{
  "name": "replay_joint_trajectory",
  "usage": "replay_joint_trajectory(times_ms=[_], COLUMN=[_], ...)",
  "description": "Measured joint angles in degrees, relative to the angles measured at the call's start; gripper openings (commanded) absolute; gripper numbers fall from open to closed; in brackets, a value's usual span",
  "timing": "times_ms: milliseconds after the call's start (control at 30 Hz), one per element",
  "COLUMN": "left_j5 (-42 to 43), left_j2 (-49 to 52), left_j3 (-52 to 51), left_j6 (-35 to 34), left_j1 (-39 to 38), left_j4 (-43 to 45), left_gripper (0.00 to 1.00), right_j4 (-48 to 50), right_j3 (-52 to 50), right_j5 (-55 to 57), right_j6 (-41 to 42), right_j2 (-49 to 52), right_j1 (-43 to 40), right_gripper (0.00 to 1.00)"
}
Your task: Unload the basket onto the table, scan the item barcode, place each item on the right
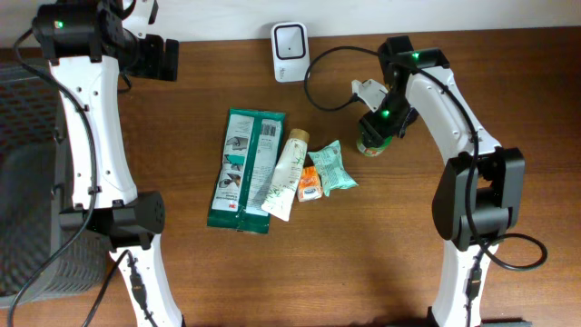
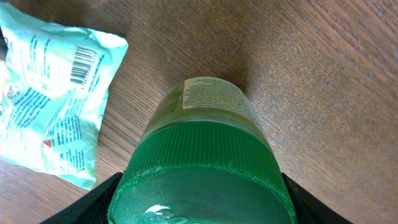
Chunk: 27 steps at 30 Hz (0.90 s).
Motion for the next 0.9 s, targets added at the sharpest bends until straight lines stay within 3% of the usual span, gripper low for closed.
replay_joint_trajectory(times_ms=[200,233,267,300,433,533,733,900], left_j5=[0.02,0.00,0.00,0.02,0.00,0.00,0.00,0.00], left_j2=[0.00,0.00,0.00,0.00,0.00,0.00,0.00,0.00], left_j3=[0.00,0.00,0.00,0.00,0.00,0.00,0.00,0.00], left_j6=[0.00,0.00,0.00,0.00,0.00,0.00,0.00,0.00], left_j1=[0.00,0.00,0.00,0.00,0.02,0.02,0.02,0.02], left_j4=[0.00,0.00,0.00,0.02,-0.02,0.00,-0.02,-0.04], left_gripper=[0.99,0.99,0.99,0.99,0.99,0.99,0.99,0.99], right_j4=[0.00,0.00,-0.44,-1.68,-9.62,-14.67,-25.09,-26.01], right_j3=[0.07,0.11,0.33,1.11,14.43,22.18,23.54,23.10], right_j5=[-1.75,-2.03,-2.78,-3.58,-7.19,-7.91,-7.91,-7.52], right_j6=[4.09,4.90,5.38,5.38,6.75,9.01,14.27,21.09], right_j2=[-0.13,-0.13,-0.13,-0.13,-3.39,-12.00,-26.71,-35.28], right_j1=[0.00,0.00,0.00,0.00,0.02,0.00,0.00,0.02], right_gripper=[0.74,0.82,0.97,0.98,0.98,0.99,0.98,0.98])
